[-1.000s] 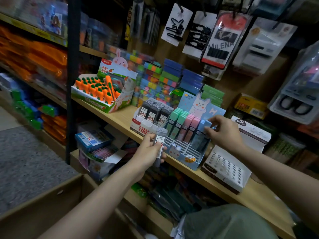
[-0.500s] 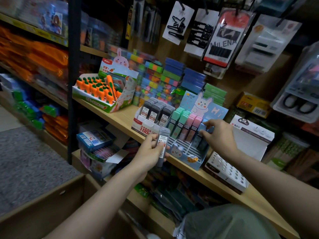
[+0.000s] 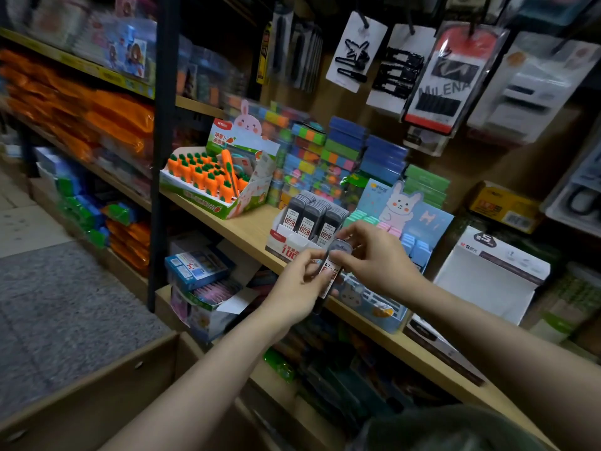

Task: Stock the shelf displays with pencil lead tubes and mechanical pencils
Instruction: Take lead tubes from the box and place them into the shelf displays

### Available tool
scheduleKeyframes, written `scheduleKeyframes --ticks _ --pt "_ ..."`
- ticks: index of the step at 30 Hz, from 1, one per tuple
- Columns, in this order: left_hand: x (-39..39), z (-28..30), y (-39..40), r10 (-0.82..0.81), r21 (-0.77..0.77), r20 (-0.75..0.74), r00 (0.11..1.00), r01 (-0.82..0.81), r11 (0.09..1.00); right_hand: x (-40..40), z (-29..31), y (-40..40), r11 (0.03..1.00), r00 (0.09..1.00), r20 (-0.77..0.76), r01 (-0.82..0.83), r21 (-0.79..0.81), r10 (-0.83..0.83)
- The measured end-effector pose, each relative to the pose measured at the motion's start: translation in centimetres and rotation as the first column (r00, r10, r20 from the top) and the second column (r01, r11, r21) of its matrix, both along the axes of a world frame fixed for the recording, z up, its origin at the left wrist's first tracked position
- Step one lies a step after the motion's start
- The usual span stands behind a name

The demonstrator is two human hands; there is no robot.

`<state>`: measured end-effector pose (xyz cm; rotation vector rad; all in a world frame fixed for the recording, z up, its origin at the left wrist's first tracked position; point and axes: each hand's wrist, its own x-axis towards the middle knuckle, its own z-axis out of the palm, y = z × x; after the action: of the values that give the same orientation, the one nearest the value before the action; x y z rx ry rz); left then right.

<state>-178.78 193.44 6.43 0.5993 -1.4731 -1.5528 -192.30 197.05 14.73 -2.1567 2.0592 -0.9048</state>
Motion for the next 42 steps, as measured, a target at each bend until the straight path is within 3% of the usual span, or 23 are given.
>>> scheduleKeyframes --ticks 3,6,8,11,16,22,34,38,42 --pt "0.7 -0.1 -1.3 0.209 -0.188 0.165 0.964 -0.177 0.966 -0.2 1.5 -1.3 0.998 1.0 0.013 0.012 -0.054 -0.011" --pt "1.8 -0.5 -3.0 0.526 -0.536 0.321 0.788 -0.307 0.787 -1.1 4.7 -3.0 0.971 0.999 0.014 0.045 -0.237 -0.043" --pt "2.2 -1.0 -3.7 0.596 -0.653 0.38 0.707 -0.252 0.714 -1.7 6.2 -4.2 0.945 0.997 -0.029 0.061 -0.322 -0.074" --pt "2.4 -1.8 -4.1 0.608 -0.738 0.494 0.621 -0.071 0.671 -2.0 6.3 -6.3 0.948 0.983 -0.142 0.067 -0.312 -0.116" --pt "2.6 -2.4 -4.8 0.599 -0.747 0.564 0.568 0.043 0.663 -1.7 4.3 -8.5 0.969 0.97 -0.195 0.096 -0.229 -0.143" --pt "1.9 -2.3 -5.0 0.627 -0.777 0.496 0.601 -0.014 0.629 -1.2 2.4 -9.4 0.984 0.962 -0.224 0.128 -0.128 -0.154" --pt "2.3 -3.4 -4.4 0.57 -0.769 0.502 0.651 0.034 0.638 -1.9 1.2 -9.2 0.967 0.939 -0.241 0.221 -0.126 -0.245" --pt "4.2 -4.6 -3.0 0.607 -0.769 0.443 0.66 -0.068 0.635 0.2 1.0 -6.6 0.937 0.996 0.06 0.084 -0.34 -0.068" --pt "8.4 -7.3 -0.7 0.589 -0.562 0.464 0.661 -0.295 0.773 5.1 -4.6 -2.7 0.932 0.914 0.346 -0.086 -0.351 0.214"
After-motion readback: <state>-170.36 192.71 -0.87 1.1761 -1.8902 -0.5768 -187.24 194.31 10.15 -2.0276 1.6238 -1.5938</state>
